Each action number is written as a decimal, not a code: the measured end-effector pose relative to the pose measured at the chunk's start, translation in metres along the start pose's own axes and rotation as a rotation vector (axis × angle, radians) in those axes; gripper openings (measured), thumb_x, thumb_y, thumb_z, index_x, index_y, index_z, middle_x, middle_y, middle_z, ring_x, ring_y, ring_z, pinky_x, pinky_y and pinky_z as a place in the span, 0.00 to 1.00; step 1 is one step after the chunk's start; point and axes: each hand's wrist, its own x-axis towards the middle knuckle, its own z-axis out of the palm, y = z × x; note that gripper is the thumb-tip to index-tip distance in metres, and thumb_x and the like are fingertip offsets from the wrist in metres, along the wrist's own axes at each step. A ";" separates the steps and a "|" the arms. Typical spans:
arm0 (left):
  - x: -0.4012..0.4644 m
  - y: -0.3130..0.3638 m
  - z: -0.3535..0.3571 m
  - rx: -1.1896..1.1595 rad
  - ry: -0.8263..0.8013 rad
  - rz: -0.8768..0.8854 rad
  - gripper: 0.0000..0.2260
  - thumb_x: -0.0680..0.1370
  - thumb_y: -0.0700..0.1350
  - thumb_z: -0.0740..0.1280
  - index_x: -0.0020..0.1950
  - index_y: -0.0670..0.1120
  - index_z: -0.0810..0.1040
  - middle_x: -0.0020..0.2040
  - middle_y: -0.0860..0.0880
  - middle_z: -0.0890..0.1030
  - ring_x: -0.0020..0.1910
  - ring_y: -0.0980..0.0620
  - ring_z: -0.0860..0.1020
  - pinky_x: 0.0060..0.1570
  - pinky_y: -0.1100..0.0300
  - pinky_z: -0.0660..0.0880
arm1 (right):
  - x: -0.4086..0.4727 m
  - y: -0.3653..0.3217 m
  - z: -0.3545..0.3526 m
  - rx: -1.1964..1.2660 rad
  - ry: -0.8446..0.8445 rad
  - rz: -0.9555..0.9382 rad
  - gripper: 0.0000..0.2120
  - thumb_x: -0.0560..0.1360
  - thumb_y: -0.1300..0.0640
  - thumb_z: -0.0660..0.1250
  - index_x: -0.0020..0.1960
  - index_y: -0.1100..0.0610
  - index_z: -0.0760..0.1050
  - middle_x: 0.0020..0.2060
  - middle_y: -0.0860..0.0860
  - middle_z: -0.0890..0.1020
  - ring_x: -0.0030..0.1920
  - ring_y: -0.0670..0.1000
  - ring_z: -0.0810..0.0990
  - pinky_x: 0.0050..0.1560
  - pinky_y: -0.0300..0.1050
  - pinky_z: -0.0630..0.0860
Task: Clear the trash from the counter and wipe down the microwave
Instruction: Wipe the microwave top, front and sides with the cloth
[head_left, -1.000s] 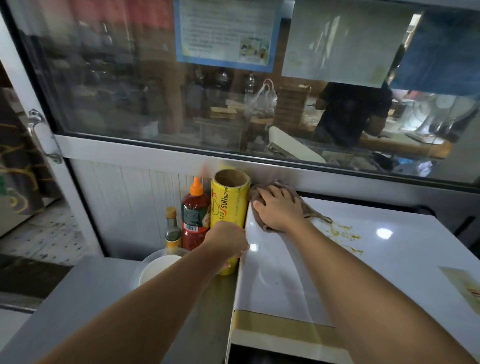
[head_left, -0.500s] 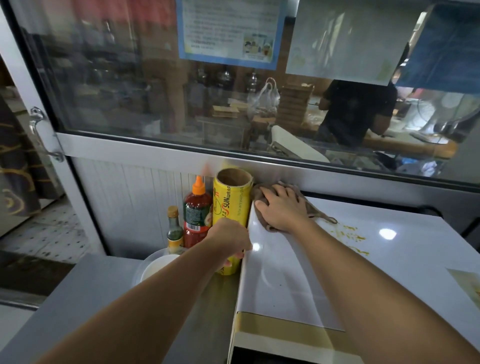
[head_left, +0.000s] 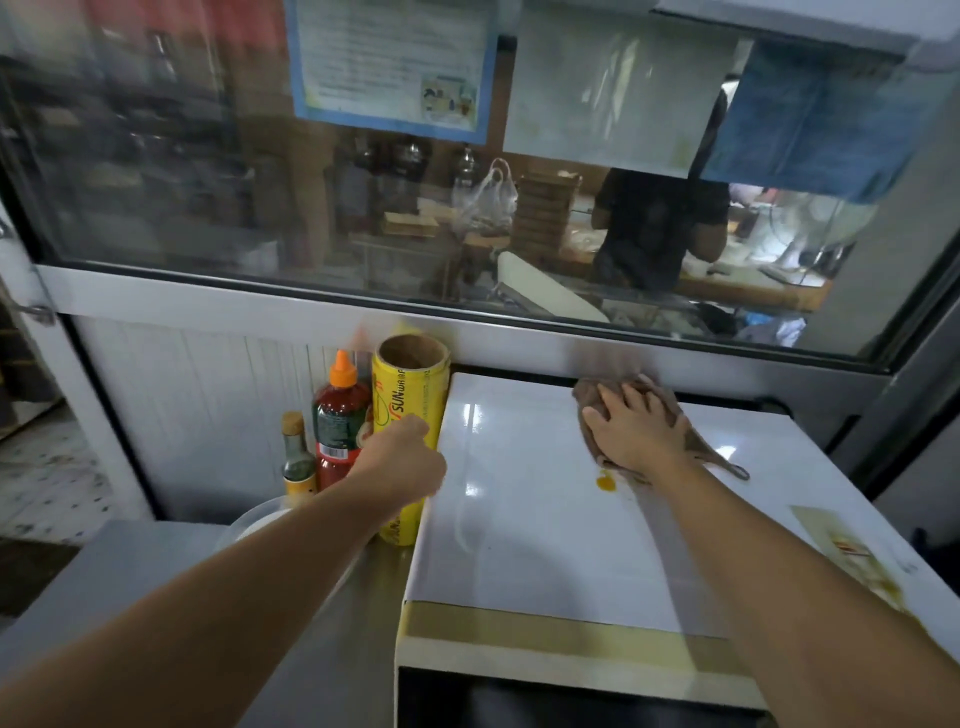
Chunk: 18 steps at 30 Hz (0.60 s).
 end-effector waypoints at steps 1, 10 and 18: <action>-0.002 0.002 0.001 0.036 0.042 0.037 0.29 0.69 0.32 0.66 0.69 0.47 0.68 0.65 0.43 0.73 0.62 0.43 0.72 0.49 0.54 0.75 | -0.003 -0.006 -0.001 0.006 -0.023 0.010 0.26 0.78 0.42 0.45 0.76 0.44 0.50 0.77 0.48 0.49 0.76 0.56 0.46 0.71 0.66 0.44; -0.002 0.008 0.021 0.096 0.085 0.113 0.21 0.76 0.32 0.57 0.69 0.43 0.70 0.68 0.44 0.71 0.64 0.45 0.70 0.52 0.60 0.70 | -0.038 -0.041 0.007 0.008 -0.017 -0.290 0.25 0.79 0.42 0.46 0.75 0.42 0.52 0.77 0.45 0.51 0.76 0.53 0.46 0.72 0.63 0.45; -0.024 0.007 0.027 -0.037 0.034 0.089 0.26 0.77 0.30 0.54 0.74 0.47 0.64 0.69 0.42 0.69 0.58 0.46 0.73 0.45 0.59 0.74 | -0.071 0.005 0.000 0.039 -0.028 -0.015 0.25 0.80 0.42 0.44 0.76 0.43 0.50 0.77 0.47 0.47 0.76 0.56 0.44 0.72 0.64 0.41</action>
